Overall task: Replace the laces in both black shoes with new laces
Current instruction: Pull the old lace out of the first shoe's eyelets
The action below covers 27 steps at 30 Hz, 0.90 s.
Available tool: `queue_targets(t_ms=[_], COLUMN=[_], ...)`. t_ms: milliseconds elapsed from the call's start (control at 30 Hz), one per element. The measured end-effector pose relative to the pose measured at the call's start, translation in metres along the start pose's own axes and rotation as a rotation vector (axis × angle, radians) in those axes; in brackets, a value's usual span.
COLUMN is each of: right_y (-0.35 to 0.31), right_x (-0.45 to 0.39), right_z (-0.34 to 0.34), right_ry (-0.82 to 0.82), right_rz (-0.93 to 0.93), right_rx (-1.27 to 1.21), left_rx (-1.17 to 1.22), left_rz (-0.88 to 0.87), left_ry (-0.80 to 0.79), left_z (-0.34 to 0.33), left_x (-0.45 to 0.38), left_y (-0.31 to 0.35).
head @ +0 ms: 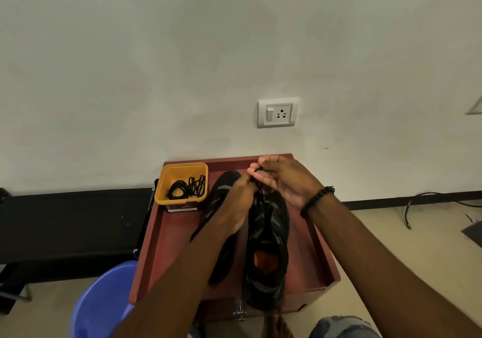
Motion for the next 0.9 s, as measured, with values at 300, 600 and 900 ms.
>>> queue_targets(t_ms=[300,600,900], right_y=[-0.007,0.085,0.047], right_x=[-0.015,0.012,0.015], right_z=[0.035,0.022,0.03], right_ry=[0.258,0.054,-0.082], right_rz=[0.216,0.117,0.229], right_rx=[1.019,0.714,0.857], left_rx=[0.039,0.021,-0.451], left_rz=[0.219,0.023,-0.016], left_ry=[0.021,0.275,0.131], left_z=[-0.003,0.021,0.053], left_x=[0.005,-0.024,-0.021], left_y=[-0.018,0.01,0.027])
Point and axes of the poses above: each hand's wrist, its own x-axis away from the middle knuckle, its own z-axis out of the back of the hand, y = z × x, the point moved 4 cm from there along -x, towards the middle knuckle, and after that the axes turned 11 degrees about x, right-handed, at the moved point
